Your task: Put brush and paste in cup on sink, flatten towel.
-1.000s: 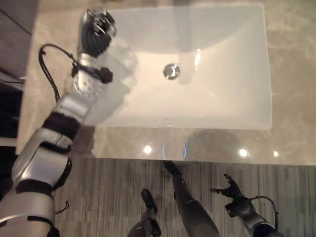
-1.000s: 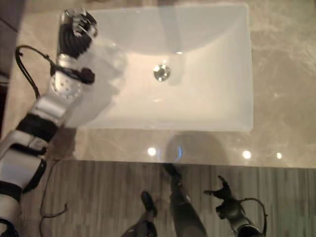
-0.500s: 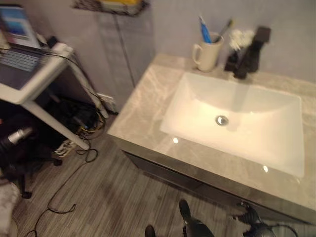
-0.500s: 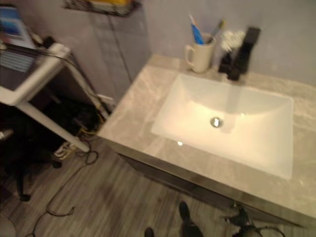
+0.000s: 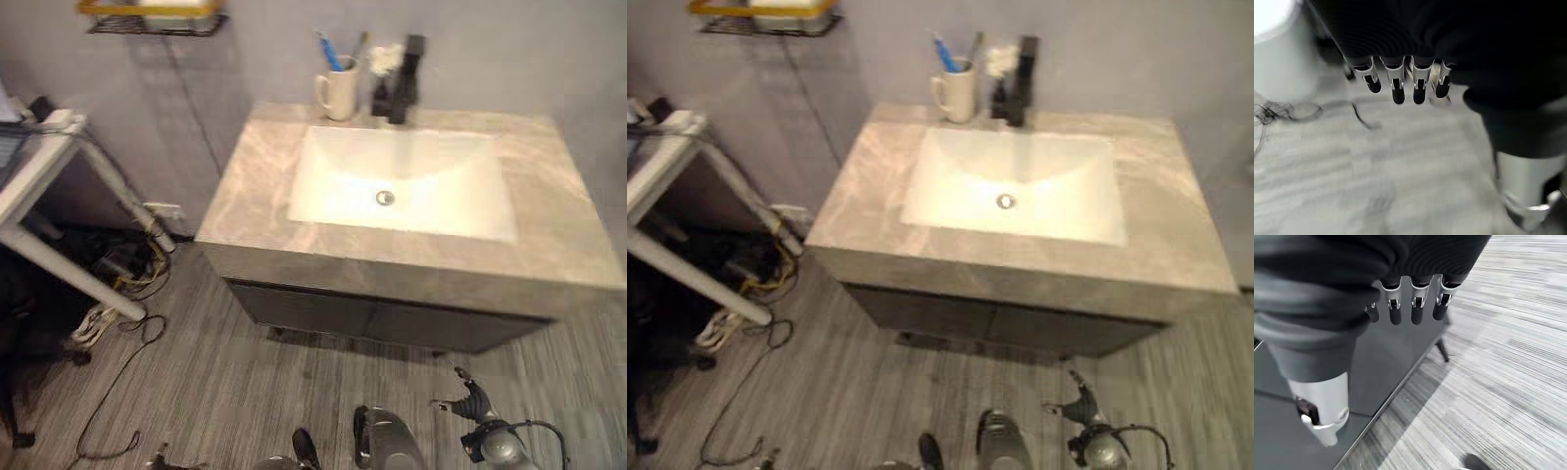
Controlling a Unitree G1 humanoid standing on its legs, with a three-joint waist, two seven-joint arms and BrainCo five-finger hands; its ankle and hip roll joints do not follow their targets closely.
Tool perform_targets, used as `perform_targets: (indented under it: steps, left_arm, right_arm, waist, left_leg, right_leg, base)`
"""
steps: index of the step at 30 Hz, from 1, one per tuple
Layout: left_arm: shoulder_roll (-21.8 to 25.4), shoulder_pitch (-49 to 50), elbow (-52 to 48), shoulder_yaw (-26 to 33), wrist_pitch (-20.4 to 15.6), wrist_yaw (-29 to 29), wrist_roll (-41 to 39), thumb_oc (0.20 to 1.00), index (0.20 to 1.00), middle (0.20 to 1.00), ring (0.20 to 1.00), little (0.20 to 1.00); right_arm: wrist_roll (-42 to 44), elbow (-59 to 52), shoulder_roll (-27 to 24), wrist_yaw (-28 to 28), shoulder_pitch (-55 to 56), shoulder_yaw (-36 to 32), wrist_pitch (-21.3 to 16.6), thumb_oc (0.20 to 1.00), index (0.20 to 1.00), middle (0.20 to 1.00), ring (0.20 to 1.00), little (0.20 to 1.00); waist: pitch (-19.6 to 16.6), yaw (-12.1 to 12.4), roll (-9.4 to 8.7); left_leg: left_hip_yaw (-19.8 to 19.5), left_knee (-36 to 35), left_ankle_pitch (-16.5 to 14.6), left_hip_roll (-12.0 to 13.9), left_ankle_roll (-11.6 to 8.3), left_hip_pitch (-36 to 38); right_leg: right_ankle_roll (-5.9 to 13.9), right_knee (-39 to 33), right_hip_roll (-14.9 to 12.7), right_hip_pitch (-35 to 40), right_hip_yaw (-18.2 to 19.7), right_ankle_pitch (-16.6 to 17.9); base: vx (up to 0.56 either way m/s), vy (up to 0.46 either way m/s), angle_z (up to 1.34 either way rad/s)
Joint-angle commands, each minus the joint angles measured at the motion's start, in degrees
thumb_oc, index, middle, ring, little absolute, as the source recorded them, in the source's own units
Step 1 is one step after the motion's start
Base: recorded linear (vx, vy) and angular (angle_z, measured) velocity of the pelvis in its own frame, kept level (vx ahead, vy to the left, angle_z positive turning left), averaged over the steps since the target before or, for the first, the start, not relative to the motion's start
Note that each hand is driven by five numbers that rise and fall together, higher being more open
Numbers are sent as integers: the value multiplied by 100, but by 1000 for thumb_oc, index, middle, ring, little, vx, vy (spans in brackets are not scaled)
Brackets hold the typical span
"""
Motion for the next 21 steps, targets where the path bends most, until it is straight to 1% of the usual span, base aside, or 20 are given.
perform_targets:
  steps: [1,2,3,5,6,7,8,9,10,11,12,13,14,15,16,17,18,19,20,21]
  left_arm:
    - [230,-430,-242,-422,-6,-400,949,1000,1000,1000,1000,1000]
    - [198,-628,-568,-758,3,-432,1152,1000,1000,1000,1000,1000]
    - [194,-699,-730,-972,-12,-443,1277,1000,1000,1000,1000,1000]
    - [228,-761,-1104,-969,-17,-429,1119,1000,1000,1000,1000,1000]
    - [233,-761,-1114,-970,-10,-431,1116,1000,1000,1000,1000,1000]
    - [319,-848,-1484,-873,-29,-391,856,1000,1000,1000,1000,1000]
    - [399,-871,-1734,-791,-50,-364,716,1000,1000,1000,1000,1000]
    - [498,-886,-1979,-711,-47,-344,622,1000,1000,1000,1000,1000]
    - [507,-925,-2128,-727,-63,-349,552,1000,1000,1000,1000,1000]
    - [511,-922,-2136,-730,-58,-352,547,1000,1000,1000,1000,1000]
    - [520,-1020,-2137,-703,-103,-273,438,1000,1000,1000,1000,1000]
    - [523,-1045,-2102,-664,-108,-265,394,1000,1000,1000,1000,1000]
    - [498,-1044,-2144,-607,-90,-312,310,1000,1000,1000,1000,1000]
    - [486,-1072,-2125,-602,-106,-358,306,1000,1000,1000,1000,1000]
    - [494,-1014,-2136,-577,-144,-272,248,1000,1000,1000,1000,1000]
    - [494,-963,-2091,-550,-165,-220,181,1000,1000,1000,1000,1000]
    - [503,-920,-2008,-532,-170,-205,119,1000,1000,1000,1000,1000]
    - [505,-923,-2006,-530,-172,-205,119,1000,1000,1000,1000,1000]
    - [507,-898,-1874,-506,-180,-186,70,1000,1000,1000,1000,1000]
    - [494,-854,-1607,-512,-172,-185,63,1000,1000,1000,1000,1000]
  right_arm:
    - [-253,-183,-219,-115,73,81,26,1000,1000,1000,1000,1000]
    - [-299,-284,-216,-114,45,114,65,1000,1000,1000,1000,1000]
    - [-296,-271,-187,-131,40,124,103,1000,1000,1000,1000,1000]
    - [-281,-401,-176,-126,68,110,135,1000,1000,1000,1000,1000]
    - [-279,-412,-175,-124,70,107,144,1000,1000,1000,1000,1000]
    - [-326,-507,-189,-112,87,118,176,1000,1000,1000,1000,1000]
    - [-430,-629,-233,-127,96,145,188,1000,1000,1000,1000,1000]
    - [-526,-784,-262,-129,189,151,188,1000,1000,1000,1000,1000]
    - [-544,-765,-289,-152,264,141,202,1000,1000,1000,1000,1000]
    - [-545,-765,-287,-154,267,139,200,1000,1000,1000,1000,1000]
    - [-613,-822,-334,-182,372,107,190,1000,1000,1000,1000,1000]
    - [-645,-887,-377,-158,390,118,182,1000,1000,1000,1000,1000]
    - [-740,-962,-462,-127,558,61,192,1000,1000,1000,1000,1000]
    - [-729,-1049,-554,-103,668,-18,170,1000,1000,1000,1000,1000]
    - [-675,-991,-608,-45,554,73,123,1000,1000,1000,1000,1000]
    - [-726,-859,-598,-10,390,252,99,1000,1000,1000,1000,1000]
    - [-768,-796,-582,23,304,359,91,1000,1000,1000,1000,1000]
    - [-768,-793,-578,22,298,361,90,1000,1000,1000,1000,1000]
    - [-713,-702,-537,27,284,367,79,1000,1000,1000,1000,1000]
    - [-528,-495,-492,39,261,322,44,1000,1000,1000,1000,1000]
  waist:
    - [-245,-61,-53]
    - [-256,-114,-24]
    - [-257,-135,-32]
    - [-274,-101,-55]
    - [-268,-72,-57]
    - [-261,-73,-116]
    - [-242,-32,-142]
    - [-209,62,-170]
    - [-207,97,-205]
    - [-212,108,-205]
    - [-181,30,-229]
    - [-176,46,-240]
    - [-128,38,-305]
    - [-73,63,-355]
    - [24,267,-375]
    - [64,429,-393]
    - [68,540,-448]
    - [54,536,-455]
    - [36,579,-498]
    - [-5,680,-505]
  left_leg:
    - [-687,87,-403,-406,-334,153]
    - [-123,159,-425,-293,-306,107]
    - [258,197,-440,-223,-286,95]
    - [867,297,-476,-116,-252,25]
    - [898,312,-487,-106,-256,28]
    - [1255,403,-502,-3,-219,-98]
    - [1450,479,-492,76,-242,-183]
    - [1454,629,-437,160,-318,-296]
    - [1260,778,-453,172,-360,-422]
    - [1272,803,-449,195,-367,-436]
    - [1217,900,-418,270,-447,-592]
    - [1261,997,-379,353,-498,-640]
    - [1238,1374,-401,481,-585,-748]
    - [1073,1734,-402,605,-707,-821]
    - [-225,2129,-260,497,-909,-988]
    - [-1105,2030,-65,286,-852,-1112]
    - [-1755,1887,-29,206,-856,-1217]
    - [-1755,1863,-2,197,-853,-1230]
    - [-2135,1609,1,231,-840,-1307]
    - [-2772,1184,188,183,-913,-1441]
  right_leg:
    - [111,-764,-189,334,76,310]
    - [126,-695,-461,490,-463,296]
    - [152,-693,-616,613,-844,359]
    - [262,-724,-730,786,-1316,499]
    - [265,-737,-718,783,-1289,511]
    - [357,-748,-618,812,-1412,556]
    - [308,-943,-585,753,-1525,479]
    - [164,-1188,-462,731,-1408,306]
    - [127,-1529,-285,799,-1109,183]
    - [110,-1569,-264,807,-1111,203]
    - [69,-1937,-88,872,-801,189]
    - [24,-2076,-24,910,-752,220]
    - [-78,-2274,64,1014,-626,213]
    - [-133,-2409,131,1091,-498,221]
    - [-158,-2633,312,1213,-62,177]
    - [-199,-2700,346,1177,220,323]
    - [-175,-2722,319,1184,472,367]
    - [-177,-2729,313,1165,470,381]
    - [-141,-2738,277,1186,618,381]
    - [-67,-2813,276,1310,844,388]
  base:
    - [-86,1,-218]
    - [-193,-22,-144]
    - [-197,-21,-194]
    - [-103,-15,-297]
    - [-111,-71,-292]
    - [-129,-112,-224]
    - [-155,-205,-194]
    - [-103,-236,-155]
    - [-58,-198,-168]
    - [-53,-198,-131]
    - [-27,-118,-97]
    - [-17,-191,-30]
    - [21,-162,2]
    - [82,-129,-32]
    - [18,-3,-80]
    - [36,80,-146]
    - [-25,64,-184]
    - [87,46,-229]
    - [225,77,-198]
    - [282,103,-114]
